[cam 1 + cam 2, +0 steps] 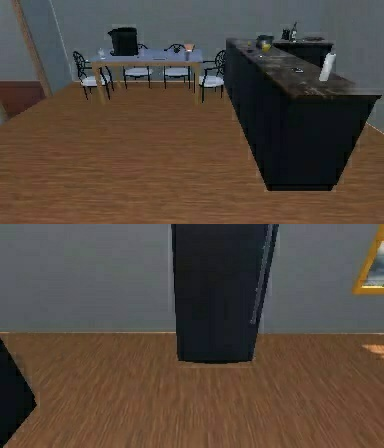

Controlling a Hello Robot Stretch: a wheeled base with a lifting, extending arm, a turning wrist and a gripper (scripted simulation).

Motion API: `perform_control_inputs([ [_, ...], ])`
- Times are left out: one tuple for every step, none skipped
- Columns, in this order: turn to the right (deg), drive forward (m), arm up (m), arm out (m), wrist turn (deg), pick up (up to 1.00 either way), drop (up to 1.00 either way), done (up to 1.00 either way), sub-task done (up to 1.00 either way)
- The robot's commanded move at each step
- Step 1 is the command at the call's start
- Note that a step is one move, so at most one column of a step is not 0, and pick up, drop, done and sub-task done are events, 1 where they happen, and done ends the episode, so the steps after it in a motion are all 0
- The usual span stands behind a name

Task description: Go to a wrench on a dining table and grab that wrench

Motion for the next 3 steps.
perform_control_inputs([
  [0.0,1.0,0.0,0.0,0.0,0.0,0.0,0.0,0.0],
  [0.0,1.0,0.0,0.0,0.0,0.0,0.0,0.0,0.0],
  [9.0,0.0,0.0,0.0,0.0,0.0,0.0,0.0,0.0],
])
